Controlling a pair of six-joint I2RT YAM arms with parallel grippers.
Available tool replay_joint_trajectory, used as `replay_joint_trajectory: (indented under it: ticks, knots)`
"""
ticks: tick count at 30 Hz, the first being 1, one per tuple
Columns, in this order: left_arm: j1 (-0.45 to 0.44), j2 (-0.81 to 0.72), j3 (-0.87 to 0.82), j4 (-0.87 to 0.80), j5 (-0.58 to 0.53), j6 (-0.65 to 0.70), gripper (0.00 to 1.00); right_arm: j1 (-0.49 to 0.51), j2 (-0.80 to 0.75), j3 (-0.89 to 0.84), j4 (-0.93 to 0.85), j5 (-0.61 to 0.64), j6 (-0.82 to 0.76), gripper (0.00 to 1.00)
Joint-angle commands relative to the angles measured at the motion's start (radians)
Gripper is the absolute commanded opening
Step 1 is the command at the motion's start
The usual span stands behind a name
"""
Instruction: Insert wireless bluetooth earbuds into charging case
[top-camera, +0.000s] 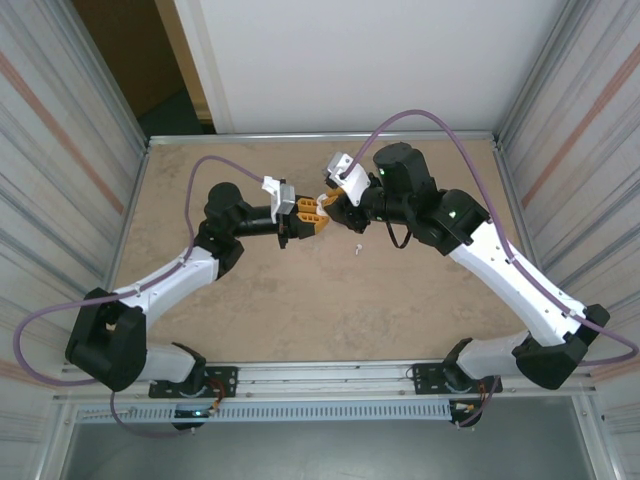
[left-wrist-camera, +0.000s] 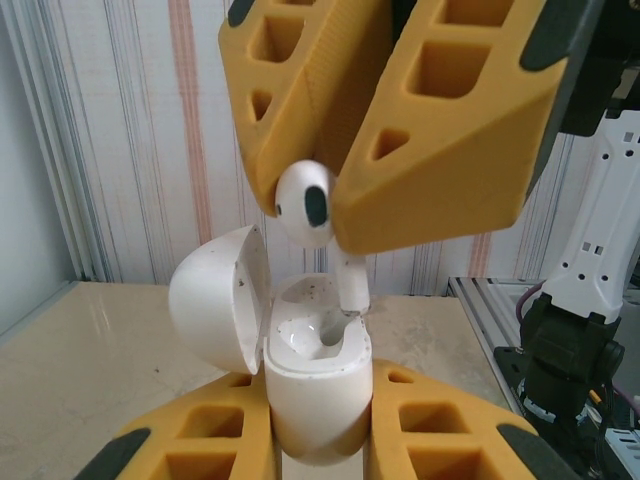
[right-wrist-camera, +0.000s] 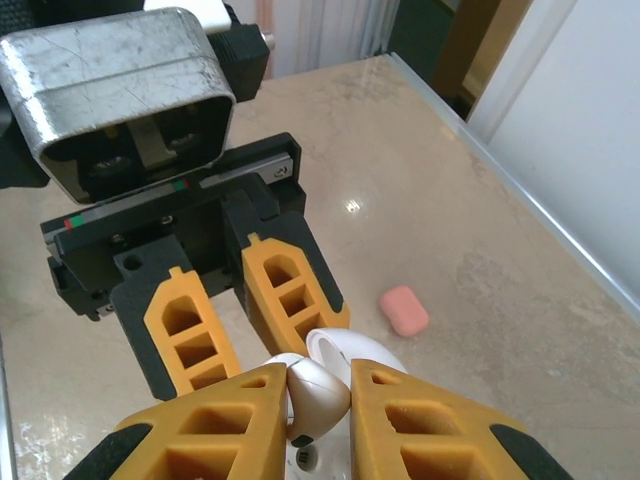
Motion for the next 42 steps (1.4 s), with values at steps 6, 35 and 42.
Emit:
replay_joint_trajectory:
  ticks: [6, 35, 42]
  knots:
    - [-0.002, 0.001, 0.032, 0.021, 0.028, -0.014, 0.0, 0.011, 0.013, -0.008, 0.024, 0.024, -0.036, 0.2]
    - [-0.002, 0.0, 0.03, 0.017, 0.019, -0.011, 0.0, 0.013, 0.002, -0.003, 0.037, 0.024, 0.001, 0.43]
    - [-0.002, -0.005, 0.028, 0.003, -0.007, -0.003, 0.0, 0.003, -0.066, -0.039, 0.088, 0.056, 0.072, 0.58]
